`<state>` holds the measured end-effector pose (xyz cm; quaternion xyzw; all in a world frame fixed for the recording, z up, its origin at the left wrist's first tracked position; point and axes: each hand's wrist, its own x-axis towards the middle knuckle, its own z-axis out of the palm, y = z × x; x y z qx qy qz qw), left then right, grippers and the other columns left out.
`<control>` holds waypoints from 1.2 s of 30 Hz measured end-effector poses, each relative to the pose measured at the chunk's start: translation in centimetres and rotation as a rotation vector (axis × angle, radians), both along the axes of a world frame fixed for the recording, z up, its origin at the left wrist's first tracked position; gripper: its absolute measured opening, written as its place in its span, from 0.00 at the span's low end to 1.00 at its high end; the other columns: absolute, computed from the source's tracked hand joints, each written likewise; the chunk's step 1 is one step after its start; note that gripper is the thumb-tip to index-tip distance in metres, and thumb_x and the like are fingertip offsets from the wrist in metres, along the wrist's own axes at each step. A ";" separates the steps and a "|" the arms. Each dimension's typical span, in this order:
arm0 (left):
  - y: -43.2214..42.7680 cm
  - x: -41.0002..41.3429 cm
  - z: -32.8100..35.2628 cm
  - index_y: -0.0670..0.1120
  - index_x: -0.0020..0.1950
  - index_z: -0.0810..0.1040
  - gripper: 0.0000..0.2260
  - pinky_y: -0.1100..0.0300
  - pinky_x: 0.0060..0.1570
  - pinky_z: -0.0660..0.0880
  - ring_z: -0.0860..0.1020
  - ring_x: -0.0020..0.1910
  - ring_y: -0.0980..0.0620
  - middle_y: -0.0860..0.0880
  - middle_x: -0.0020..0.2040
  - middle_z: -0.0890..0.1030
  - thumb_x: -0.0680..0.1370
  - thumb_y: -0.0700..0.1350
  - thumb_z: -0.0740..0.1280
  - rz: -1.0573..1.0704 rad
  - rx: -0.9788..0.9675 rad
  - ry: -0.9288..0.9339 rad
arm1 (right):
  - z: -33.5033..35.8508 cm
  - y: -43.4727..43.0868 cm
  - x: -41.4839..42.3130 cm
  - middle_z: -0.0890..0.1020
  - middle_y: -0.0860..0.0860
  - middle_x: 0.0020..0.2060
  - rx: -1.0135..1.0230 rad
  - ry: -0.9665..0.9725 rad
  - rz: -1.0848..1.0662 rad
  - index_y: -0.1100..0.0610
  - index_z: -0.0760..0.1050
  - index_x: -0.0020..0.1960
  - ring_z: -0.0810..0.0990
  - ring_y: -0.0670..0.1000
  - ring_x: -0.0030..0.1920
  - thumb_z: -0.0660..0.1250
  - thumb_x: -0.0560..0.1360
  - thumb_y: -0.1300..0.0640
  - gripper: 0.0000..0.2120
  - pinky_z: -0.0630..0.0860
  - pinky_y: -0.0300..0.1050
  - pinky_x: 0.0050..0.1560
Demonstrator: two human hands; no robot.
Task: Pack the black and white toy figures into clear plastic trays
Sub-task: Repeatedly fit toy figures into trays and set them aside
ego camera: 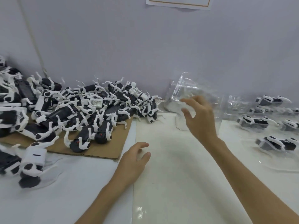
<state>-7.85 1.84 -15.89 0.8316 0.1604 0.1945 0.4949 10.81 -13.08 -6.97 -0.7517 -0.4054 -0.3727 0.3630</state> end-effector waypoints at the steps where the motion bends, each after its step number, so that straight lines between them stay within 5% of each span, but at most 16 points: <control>1: 0.1 0.0 0.1 0.54 0.63 0.76 0.11 0.68 0.58 0.68 0.74 0.62 0.61 0.62 0.61 0.77 0.80 0.47 0.67 -0.002 -0.044 -0.012 | -0.6 0.4 -1.9 0.77 0.51 0.46 0.023 -0.035 0.063 0.57 0.82 0.57 0.77 0.52 0.45 0.73 0.73 0.66 0.13 0.71 0.43 0.50; 7: 0.4 -0.2 1.4 0.48 0.55 0.81 0.08 0.66 0.48 0.75 0.83 0.51 0.56 0.51 0.53 0.85 0.78 0.47 0.70 -0.048 -0.332 -0.137 | -6.0 2.7 -10.1 0.77 0.49 0.46 0.079 0.145 0.360 0.55 0.82 0.61 0.77 0.42 0.46 0.72 0.74 0.68 0.17 0.72 0.30 0.48; 11: 0.4 -0.5 1.4 0.45 0.49 0.83 0.09 0.60 0.49 0.76 0.85 0.49 0.52 0.50 0.48 0.86 0.79 0.49 0.68 -0.075 -0.413 -0.169 | -6.0 1.6 -9.7 0.80 0.48 0.48 0.128 0.222 0.373 0.55 0.81 0.62 0.80 0.43 0.50 0.74 0.73 0.68 0.19 0.75 0.35 0.51; 15: 0.2 -0.5 1.8 0.42 0.52 0.81 0.15 0.64 0.45 0.78 0.84 0.51 0.48 0.46 0.50 0.86 0.75 0.53 0.68 -0.060 -0.585 -0.297 | -5.3 0.9 -8.8 0.82 0.42 0.48 0.118 0.287 0.308 0.51 0.80 0.60 0.81 0.44 0.51 0.76 0.72 0.62 0.18 0.74 0.39 0.56; 20: 0.4 -0.6 1.9 0.44 0.59 0.80 0.16 0.62 0.48 0.79 0.82 0.58 0.44 0.43 0.58 0.84 0.75 0.49 0.70 -0.202 -0.833 -0.302 | -5.5 0.7 -8.4 0.80 0.43 0.43 0.102 0.364 0.364 0.50 0.81 0.58 0.80 0.47 0.44 0.75 0.73 0.62 0.16 0.70 0.30 0.48; 27: -0.1 -0.5 1.6 0.44 0.54 0.85 0.13 0.58 0.52 0.79 0.82 0.58 0.42 0.40 0.54 0.85 0.73 0.49 0.73 -0.262 -0.892 -0.347 | -5.7 1.2 -9.2 0.80 0.42 0.43 0.097 0.356 0.463 0.50 0.79 0.63 0.81 0.47 0.44 0.75 0.73 0.60 0.19 0.73 0.34 0.50; 32: -0.2 -0.5 1.7 0.41 0.46 0.86 0.09 0.60 0.49 0.80 0.85 0.48 0.46 0.41 0.44 0.85 0.74 0.44 0.69 -0.178 -0.832 -0.383 | -5.8 1.2 -9.4 0.82 0.40 0.39 -0.020 0.499 0.469 0.46 0.80 0.56 0.82 0.45 0.44 0.71 0.75 0.48 0.10 0.74 0.52 0.58; 36: -0.1 -0.6 2.1 0.39 0.42 0.85 0.13 0.59 0.46 0.81 0.85 0.42 0.44 0.39 0.41 0.85 0.67 0.48 0.74 -0.101 -0.807 -0.365 | -5.5 1.2 -9.7 0.82 0.40 0.39 -0.017 0.510 0.494 0.47 0.80 0.53 0.83 0.46 0.44 0.70 0.75 0.47 0.09 0.76 0.47 0.54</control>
